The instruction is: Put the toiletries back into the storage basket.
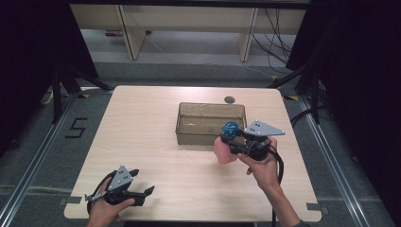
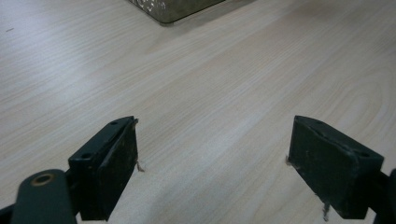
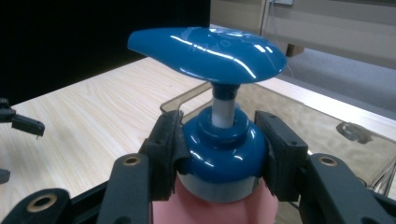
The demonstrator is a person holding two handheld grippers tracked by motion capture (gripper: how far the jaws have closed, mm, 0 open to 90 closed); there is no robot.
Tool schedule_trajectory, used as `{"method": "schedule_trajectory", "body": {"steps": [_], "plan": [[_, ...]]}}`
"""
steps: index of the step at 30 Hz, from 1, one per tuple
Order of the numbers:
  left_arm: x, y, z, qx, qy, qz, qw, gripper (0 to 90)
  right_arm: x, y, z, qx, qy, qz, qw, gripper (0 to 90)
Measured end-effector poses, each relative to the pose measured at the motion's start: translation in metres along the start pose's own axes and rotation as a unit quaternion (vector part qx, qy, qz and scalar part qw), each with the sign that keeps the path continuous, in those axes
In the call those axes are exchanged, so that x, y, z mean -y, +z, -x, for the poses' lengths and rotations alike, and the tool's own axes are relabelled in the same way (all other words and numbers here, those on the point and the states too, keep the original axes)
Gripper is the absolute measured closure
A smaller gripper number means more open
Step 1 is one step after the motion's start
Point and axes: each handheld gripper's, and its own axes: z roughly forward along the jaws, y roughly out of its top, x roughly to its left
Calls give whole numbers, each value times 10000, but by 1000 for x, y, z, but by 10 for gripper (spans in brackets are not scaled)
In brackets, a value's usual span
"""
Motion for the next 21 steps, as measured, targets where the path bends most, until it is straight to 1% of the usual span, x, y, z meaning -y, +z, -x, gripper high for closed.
{"method": "schedule_trajectory", "body": {"steps": [1, 2, 3, 4, 5, 6, 8, 9, 10, 11, 12, 13, 14, 15, 16, 17, 18, 19, 20, 21], "plan": [[0, 0, 0, 0, 0, 0, 10000, 154, 0, 0, 0, 0, 0, 0, 10000, 534], [0, 0, 0, -8, -41, 6, 10000, 154, -2, 2, 1, -39, 82, 61, 9999, 534], [0, 0, 0, -3, -26, -1, 10000, 154, -4, 2, 2, -26, 16, 66, 10000, 534], [0, 0, 0, -3, -26, -1, 10000, 154, -4, 2, 2, -26, 16, 66, 10000, 534], [0, -1, 0, -7, 5, -36, 10000, 154, -5, 2, 2, -33, 58, 8, 10000, 534], [0, 0, 0, -6, -1, -23, 10000, 154, -7, 4, 3, -14, 32, 96, 9999, 534], [0, 0, 0, 3, -36, 1, 10000, 154, -11, 4, 4, -12, 98, 67, 9999, 534], [0, -1, 0, 4, -14, -18, 10000, 153, -12, 5, 4, 3, 86, 90, 9999, 534], [0, 0, 0, 18, -38, -1, 10000, 154, -14, 6, 5, -43, 89, 167, 9998, 534], [0, 0, 0, 11, 1, -35, 10000, 153, -15, 6, 6, -42, 94, 166, 9998, 534], [0, 0, -1, 21, 20, -52, 10000, 153, -17, 6, 6, 11, 145, 150, 9998, 534], [0, 0, 0, 12, 18, -61, 10000, 153, -18, 7, 9, -57, 119, 200, 9997, 534], [0, 0, 0, 7, 11, -41, 10000, 154, -20, 7, 10, 9, 121, 210, 9997, 534], [0, -1, -1, 3, 96, -75, 9999, 154, -21, 7, 11, 42, 131, 207, 9997, 534], [0, 0, 1, 25, -18, -17, 10000, 153, -23, 8, 12, -6, 138, 207, 9997, 534], [0, 0, 0, 16, 15, -49, 10000, 154, -24, 7, 13, 44, 118, 176, 9998, 534], [0, 0, 0, 28, 6, -62, 10000, 153, -25, 8, 14, 64, 124, 195, 9997, 534], [0, 0, 0, 23, 15, -50, 10000, 153, -26, 8, 16, 83, 78, 229, 9997, 534], [0, 0, 0, 25, 15, -44, 10000, 154, -27, 7, 15, 105, 246, 173, 9995, 534], [0, 0, 0, 25, -23, -22, 10000, 153, -28, 9, 19, 99, 134, 236, 9996, 534]]}}
